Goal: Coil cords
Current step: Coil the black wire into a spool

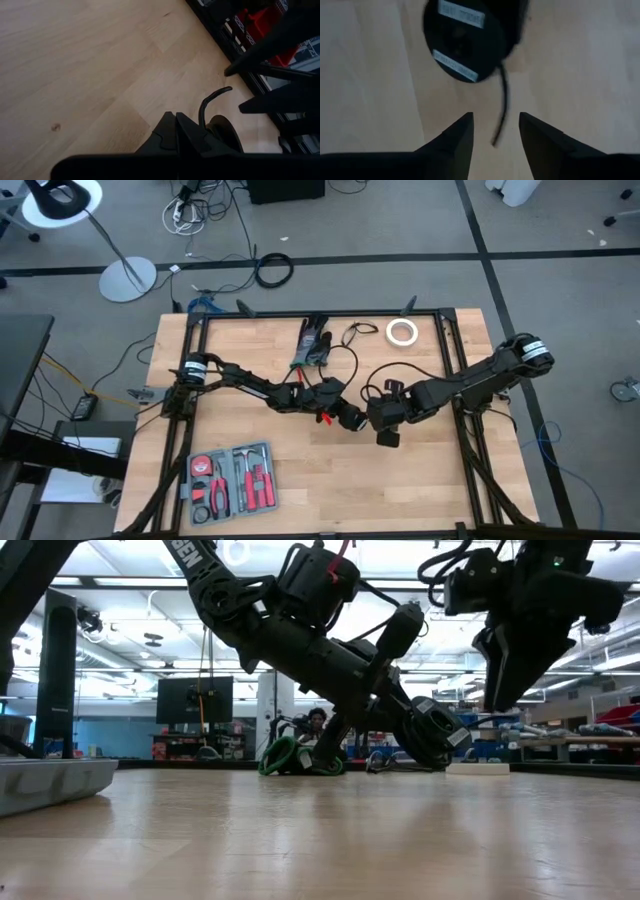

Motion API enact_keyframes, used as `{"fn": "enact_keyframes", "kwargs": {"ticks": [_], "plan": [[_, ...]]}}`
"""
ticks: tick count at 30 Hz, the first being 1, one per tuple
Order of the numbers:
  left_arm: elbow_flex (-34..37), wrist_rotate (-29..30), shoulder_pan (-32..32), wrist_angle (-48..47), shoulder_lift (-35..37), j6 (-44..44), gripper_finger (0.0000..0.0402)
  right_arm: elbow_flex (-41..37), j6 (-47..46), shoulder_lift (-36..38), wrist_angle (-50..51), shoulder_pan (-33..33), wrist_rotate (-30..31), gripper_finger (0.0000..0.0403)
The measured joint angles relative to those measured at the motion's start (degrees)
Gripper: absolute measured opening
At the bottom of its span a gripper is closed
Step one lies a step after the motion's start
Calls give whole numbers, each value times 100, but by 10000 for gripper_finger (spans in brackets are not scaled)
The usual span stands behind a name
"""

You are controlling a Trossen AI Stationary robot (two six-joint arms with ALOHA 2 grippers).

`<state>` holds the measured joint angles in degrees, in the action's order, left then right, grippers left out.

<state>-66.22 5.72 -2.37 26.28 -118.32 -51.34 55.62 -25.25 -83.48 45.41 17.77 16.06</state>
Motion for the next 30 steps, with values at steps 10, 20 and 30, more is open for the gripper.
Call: {"fn": "enact_keyframes", "kwargs": {"ticks": [10,20,30], "plan": [[0,-2,-4,2,0,10,0,-1,129,-269,-113,-27,82,137],[0,-4,-4,37,0,10,0,-1,152,-269,-114,-27,22,64],[0,-48,-4,133,0,10,0,-1,128,-269,-111,-27,14,39]]}}
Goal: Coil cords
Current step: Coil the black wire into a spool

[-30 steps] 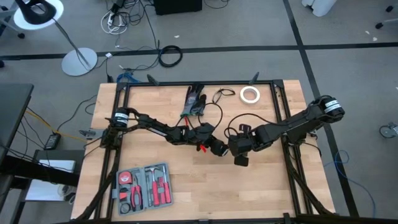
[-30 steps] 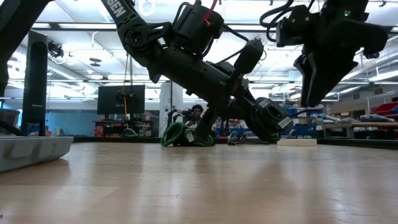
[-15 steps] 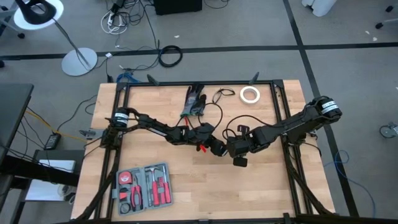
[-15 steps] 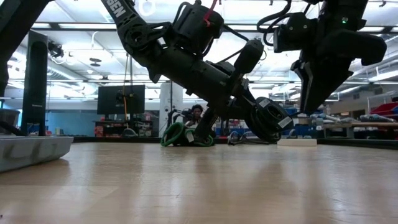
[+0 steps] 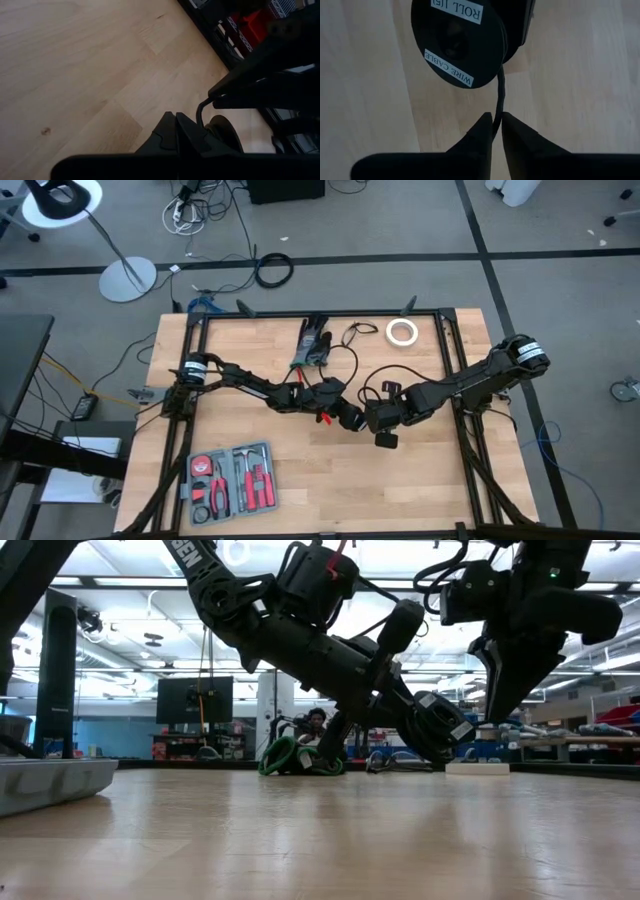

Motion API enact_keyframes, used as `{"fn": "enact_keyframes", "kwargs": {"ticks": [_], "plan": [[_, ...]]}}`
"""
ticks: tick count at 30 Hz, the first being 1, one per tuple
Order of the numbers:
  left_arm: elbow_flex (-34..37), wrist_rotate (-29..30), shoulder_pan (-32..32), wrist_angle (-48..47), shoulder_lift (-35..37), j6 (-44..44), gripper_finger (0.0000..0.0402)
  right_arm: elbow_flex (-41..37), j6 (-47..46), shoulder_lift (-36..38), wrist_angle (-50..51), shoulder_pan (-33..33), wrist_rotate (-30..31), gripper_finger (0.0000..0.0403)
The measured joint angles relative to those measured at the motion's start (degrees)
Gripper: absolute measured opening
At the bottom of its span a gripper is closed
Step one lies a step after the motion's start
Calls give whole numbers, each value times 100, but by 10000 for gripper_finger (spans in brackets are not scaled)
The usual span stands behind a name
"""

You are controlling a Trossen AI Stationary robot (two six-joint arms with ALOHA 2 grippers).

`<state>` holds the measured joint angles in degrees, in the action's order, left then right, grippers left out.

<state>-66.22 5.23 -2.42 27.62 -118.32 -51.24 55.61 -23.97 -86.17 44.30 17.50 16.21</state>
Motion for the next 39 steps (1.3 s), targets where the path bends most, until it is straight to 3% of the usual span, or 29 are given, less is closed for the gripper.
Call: {"fn": "enact_keyframes", "kwargs": {"ticks": [17,23,29,39], "plan": [[0,2,0,-3,0,13,0,0,-49,2,69,-223,-79,100],[0,2,0,-2,0,19,0,-1,-9,2,58,-221,-90,73],[0,2,0,169,0,22,0,0,7,2,162,-212,-129,12],[0,147,2,73,2,68,0,-2,-494,4,200,-110,-106,4]]}}
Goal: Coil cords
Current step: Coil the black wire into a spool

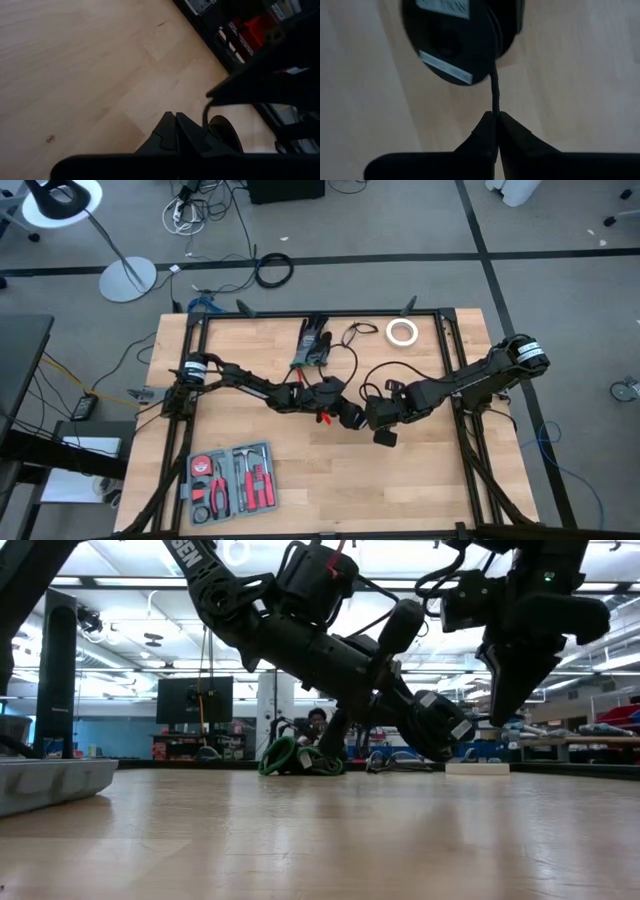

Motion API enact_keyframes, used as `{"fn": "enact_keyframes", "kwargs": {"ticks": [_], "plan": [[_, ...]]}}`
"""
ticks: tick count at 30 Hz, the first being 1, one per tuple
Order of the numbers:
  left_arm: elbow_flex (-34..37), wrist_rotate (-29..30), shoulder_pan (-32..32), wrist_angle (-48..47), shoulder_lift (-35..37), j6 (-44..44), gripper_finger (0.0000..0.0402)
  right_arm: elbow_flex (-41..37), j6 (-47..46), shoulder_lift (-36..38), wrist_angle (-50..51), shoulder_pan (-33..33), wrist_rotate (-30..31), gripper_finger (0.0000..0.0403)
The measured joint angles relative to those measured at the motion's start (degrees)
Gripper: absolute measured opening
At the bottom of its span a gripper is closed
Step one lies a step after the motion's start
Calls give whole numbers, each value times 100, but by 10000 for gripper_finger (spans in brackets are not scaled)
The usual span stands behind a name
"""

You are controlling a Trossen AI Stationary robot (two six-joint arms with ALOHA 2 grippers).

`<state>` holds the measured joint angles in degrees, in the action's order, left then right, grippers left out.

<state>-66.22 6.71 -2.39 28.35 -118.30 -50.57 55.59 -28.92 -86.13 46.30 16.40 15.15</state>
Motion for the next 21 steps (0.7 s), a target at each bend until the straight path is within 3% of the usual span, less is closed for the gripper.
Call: {"fn": "enact_keyframes", "kwargs": {"ticks": [6,12,21], "plan": [[0,337,-9,-236,2,51,0,0,-197,-31,-277,10,-243,2],[0,440,-9,64,3,55,0,-4,-209,-547,-317,92,-498,1],[2,588,-13,102,2,52,0,-7,-321,-848,-1037,391,-377,0]]}}
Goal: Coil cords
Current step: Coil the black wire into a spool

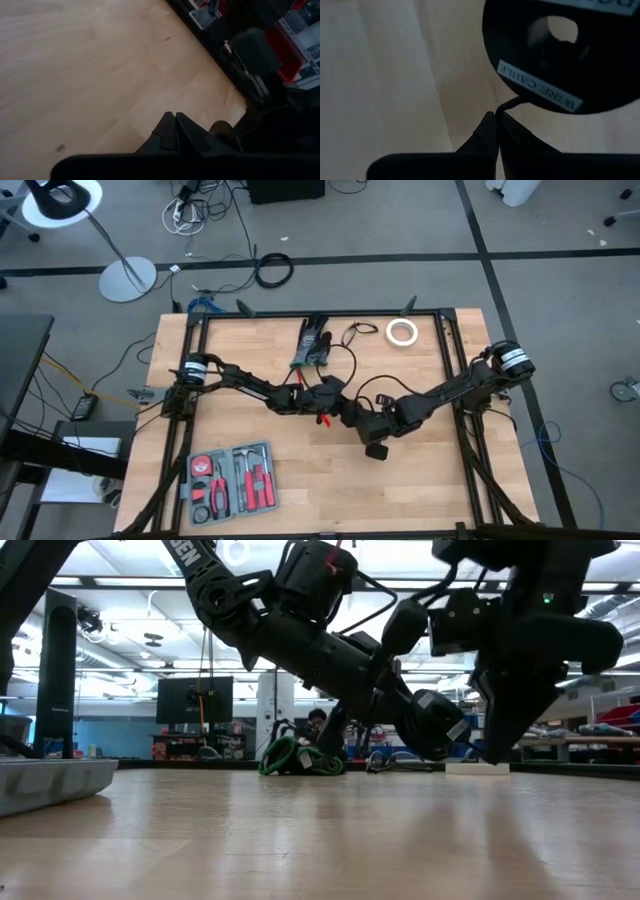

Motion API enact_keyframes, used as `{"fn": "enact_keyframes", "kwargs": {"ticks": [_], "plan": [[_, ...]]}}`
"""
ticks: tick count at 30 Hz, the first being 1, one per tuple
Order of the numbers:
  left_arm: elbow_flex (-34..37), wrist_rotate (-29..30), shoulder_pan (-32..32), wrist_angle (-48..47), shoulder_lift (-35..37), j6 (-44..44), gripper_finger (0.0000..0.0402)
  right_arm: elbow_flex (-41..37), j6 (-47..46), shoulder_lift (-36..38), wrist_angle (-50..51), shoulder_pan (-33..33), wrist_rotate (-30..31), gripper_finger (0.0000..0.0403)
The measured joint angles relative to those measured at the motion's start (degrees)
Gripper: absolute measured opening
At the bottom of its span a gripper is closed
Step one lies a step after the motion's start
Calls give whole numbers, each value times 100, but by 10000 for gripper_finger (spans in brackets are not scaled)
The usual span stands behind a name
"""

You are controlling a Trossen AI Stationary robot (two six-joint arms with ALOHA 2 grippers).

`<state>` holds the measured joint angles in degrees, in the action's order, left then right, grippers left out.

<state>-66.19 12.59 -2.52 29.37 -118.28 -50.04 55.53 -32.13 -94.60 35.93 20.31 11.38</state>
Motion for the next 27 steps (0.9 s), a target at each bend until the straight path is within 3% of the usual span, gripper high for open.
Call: {"fn": "enact_keyframes", "kwargs": {"ticks": [14,27], "plan": [[9,371,-101,448,0,33,0,-13,-850,106,-291,362,1087,5],[-2,519,-356,480,3,294,0,-13,-1181,111,-816,431,911,62]]}}
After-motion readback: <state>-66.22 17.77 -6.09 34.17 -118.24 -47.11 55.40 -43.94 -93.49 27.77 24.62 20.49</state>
